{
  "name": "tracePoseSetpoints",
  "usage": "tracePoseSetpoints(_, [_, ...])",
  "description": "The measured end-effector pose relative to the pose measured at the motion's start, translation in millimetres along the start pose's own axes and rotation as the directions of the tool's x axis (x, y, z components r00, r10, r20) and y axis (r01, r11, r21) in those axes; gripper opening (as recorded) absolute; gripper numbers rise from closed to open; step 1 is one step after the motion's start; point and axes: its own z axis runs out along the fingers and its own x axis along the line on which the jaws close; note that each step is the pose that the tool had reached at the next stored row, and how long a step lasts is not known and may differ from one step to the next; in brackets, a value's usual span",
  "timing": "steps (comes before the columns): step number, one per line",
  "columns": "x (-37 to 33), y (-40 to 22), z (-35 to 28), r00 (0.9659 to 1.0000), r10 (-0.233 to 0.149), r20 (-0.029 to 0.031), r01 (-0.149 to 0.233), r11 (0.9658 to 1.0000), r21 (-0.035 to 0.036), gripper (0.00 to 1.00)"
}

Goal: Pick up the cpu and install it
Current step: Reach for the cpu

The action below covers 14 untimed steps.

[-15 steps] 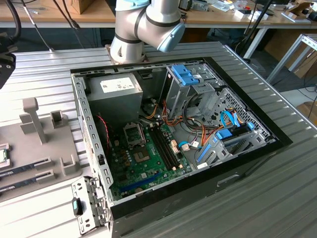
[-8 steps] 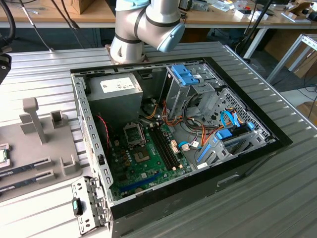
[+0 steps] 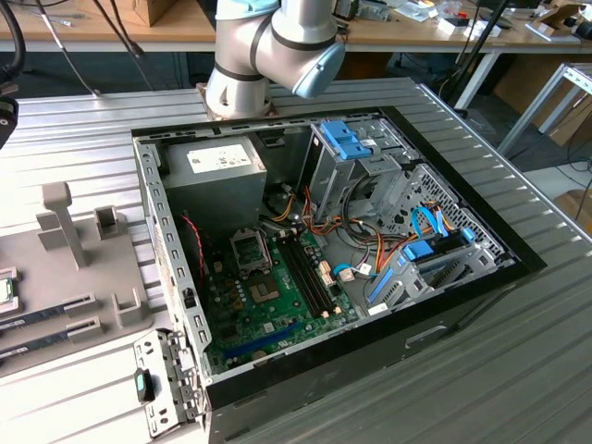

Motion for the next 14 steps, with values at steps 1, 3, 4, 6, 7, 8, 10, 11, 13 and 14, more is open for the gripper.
tracePoseSetpoints(1, [0.5,2.0,0.4,1.0000,0.000,0.0000,0.000,1.0000,0.0000,0.11])
tracePoseSetpoints(3, [1.3,4.6,1.1,1.0000,0.000,0.0001,0.000,1.0000,-0.0001,0.11])
tracePoseSetpoints(4, [2.3,5.8,1.6,1.0000,0.000,0.0003,0.000,1.0000,-0.0002,0.11])
tracePoseSetpoints(6, [5.1,7.4,2.2,1.0000,0.000,-0.0001,0.000,1.0000,0.0001,0.11])
tracePoseSetpoints(7, [6.8,8.1,2.7,1.0000,0.000,-0.0001,0.000,1.0000,0.0000,0.11])
tracePoseSetpoints(8, [8.1,8.7,3.2,1.0000,0.000,0.0000,0.000,1.0000,0.0000,0.11])
tracePoseSetpoints(10, [10.1,9.5,4.2,1.0000,0.000,0.0001,0.000,1.0000,-0.0001,0.11])
tracePoseSetpoints(11, [10.9,9.8,4.8,1.0000,0.000,0.0001,0.000,1.0000,-0.0001,0.11])
tracePoseSetpoints(13, [12.2,10.1,6.6,1.0000,0.000,0.0000,0.000,1.0000,-0.0001,0.11])
tracePoseSetpoints(14, [12.7,10.2,7.9,1.0000,0.000,0.0000,0.000,1.0000,0.0000,0.11])
